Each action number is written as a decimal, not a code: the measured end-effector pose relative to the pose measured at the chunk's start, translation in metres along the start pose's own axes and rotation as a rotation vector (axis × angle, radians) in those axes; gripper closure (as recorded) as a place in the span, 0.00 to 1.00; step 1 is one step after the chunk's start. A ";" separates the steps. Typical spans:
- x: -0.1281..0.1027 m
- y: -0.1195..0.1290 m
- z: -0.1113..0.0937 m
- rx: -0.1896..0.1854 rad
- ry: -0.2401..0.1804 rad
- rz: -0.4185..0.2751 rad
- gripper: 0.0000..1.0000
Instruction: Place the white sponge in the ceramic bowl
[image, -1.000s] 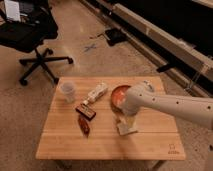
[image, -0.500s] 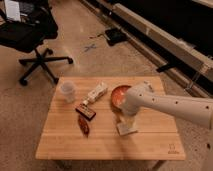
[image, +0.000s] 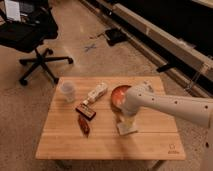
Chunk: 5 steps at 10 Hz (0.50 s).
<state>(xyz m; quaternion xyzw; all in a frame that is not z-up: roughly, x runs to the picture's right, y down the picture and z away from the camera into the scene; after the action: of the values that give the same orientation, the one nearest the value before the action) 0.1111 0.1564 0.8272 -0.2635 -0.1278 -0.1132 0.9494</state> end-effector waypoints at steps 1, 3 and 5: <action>0.002 0.003 -0.001 0.000 0.000 0.000 0.20; 0.005 0.009 -0.001 -0.003 -0.001 0.001 0.20; 0.011 0.015 -0.001 -0.010 0.001 0.007 0.20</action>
<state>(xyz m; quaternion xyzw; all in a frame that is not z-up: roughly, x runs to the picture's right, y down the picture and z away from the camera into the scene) 0.1254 0.1666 0.8226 -0.2685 -0.1258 -0.1108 0.9486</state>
